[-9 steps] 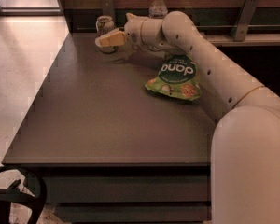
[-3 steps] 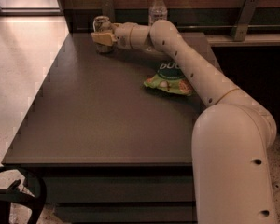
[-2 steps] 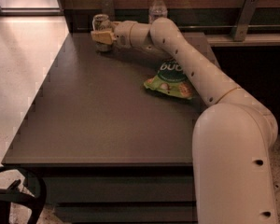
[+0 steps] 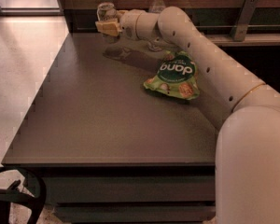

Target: Pick 7up can

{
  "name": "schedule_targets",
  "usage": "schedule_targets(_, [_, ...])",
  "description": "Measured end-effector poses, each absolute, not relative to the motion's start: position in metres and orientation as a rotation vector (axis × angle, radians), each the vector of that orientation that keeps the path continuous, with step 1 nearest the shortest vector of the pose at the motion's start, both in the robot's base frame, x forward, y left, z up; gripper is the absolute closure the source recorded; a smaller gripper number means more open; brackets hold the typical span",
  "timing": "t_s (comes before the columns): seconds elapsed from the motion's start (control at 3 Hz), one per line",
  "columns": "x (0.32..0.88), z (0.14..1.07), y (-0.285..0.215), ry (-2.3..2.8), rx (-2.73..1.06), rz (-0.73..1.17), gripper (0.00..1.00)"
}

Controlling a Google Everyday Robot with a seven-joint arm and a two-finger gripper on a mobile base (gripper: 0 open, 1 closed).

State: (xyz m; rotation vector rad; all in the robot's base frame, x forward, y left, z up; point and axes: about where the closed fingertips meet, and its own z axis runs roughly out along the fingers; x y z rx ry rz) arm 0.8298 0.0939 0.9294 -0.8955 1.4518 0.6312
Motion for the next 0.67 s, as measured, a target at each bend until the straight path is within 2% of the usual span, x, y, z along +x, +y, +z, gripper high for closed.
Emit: schedule_targets(0.67, [0.779, 0.988, 0.047, 1.397, -0.884, 0.505, 1.0])
